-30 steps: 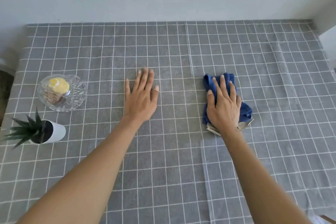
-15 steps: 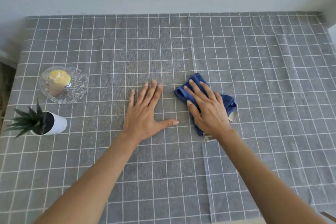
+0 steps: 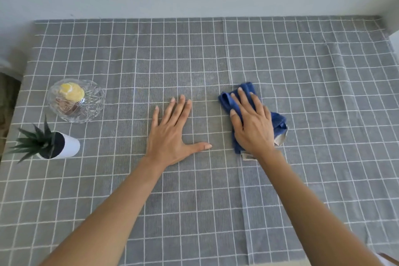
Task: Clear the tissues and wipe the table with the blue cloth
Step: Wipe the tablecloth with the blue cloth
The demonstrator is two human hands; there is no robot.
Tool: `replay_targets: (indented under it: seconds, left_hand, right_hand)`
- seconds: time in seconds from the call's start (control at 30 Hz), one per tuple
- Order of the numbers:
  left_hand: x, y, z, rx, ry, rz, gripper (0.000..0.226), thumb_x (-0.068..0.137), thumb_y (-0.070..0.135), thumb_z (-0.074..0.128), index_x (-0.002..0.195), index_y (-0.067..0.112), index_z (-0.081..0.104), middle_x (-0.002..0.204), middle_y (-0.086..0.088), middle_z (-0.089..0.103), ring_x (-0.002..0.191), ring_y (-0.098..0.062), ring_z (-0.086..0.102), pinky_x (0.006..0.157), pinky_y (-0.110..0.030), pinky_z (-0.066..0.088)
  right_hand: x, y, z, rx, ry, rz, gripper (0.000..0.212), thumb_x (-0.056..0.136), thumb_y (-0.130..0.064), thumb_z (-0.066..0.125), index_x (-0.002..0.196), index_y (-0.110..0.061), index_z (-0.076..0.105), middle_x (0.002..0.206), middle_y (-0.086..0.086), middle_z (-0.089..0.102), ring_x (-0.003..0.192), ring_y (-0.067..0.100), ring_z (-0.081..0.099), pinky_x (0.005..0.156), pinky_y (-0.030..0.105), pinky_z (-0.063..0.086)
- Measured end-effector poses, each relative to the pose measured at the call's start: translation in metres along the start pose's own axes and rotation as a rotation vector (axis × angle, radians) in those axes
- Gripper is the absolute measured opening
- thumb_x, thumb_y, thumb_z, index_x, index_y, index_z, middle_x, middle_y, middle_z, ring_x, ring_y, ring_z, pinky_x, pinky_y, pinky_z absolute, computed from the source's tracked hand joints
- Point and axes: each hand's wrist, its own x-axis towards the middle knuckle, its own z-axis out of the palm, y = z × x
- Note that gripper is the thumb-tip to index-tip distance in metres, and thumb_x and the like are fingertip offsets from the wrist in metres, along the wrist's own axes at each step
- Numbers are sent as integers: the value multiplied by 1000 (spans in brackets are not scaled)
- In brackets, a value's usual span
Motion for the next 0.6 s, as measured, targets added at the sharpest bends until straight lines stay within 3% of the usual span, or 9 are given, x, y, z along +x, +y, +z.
replay_targets:
  seconds: [0.07, 0.27, 0.5, 0.6]
  left_hand:
    - [0, 0, 0, 6, -2, -2, 120, 63, 98, 15, 154, 22, -3, 161, 4, -11, 149, -16, -7, 119, -51, -3]
    - [0, 2, -2, 3, 10, -1, 120, 63, 98, 15, 154, 21, 1, 161, 4, -8, 149, -17, -4, 119, -50, -3]
    - [0, -1, -1, 3, -6, -1, 118, 64, 98, 14, 154, 23, -5, 161, 4, -13, 149, -17, -8, 119, -52, -2]
    - [0, 0, -1, 4, -2, 0, 118, 64, 97, 14, 154, 23, -2, 161, 4, -11, 149, -17, -7, 119, -53, 0]
  right_hand:
    - [1, -5, 2, 22, 19, 33, 49, 101, -39, 32, 148, -25, 34, 157, -7, 24, 145, 22, 17, 111, 43, 18]
    - [-12, -13, 6, -90, -90, -184, 56, 96, -49, 20, 149, -33, 26, 158, -12, 16, 144, 19, 17, 109, 38, 19]
    - [1, 8, -3, -58, -9, 94, 50, 99, -43, 33, 148, -36, 28, 159, -8, 17, 146, 21, 13, 112, 44, 15]
    - [-10, -17, 5, -36, -69, -47, 53, 97, -48, 26, 149, -39, 25, 159, -12, 14, 146, 19, 11, 112, 44, 14]
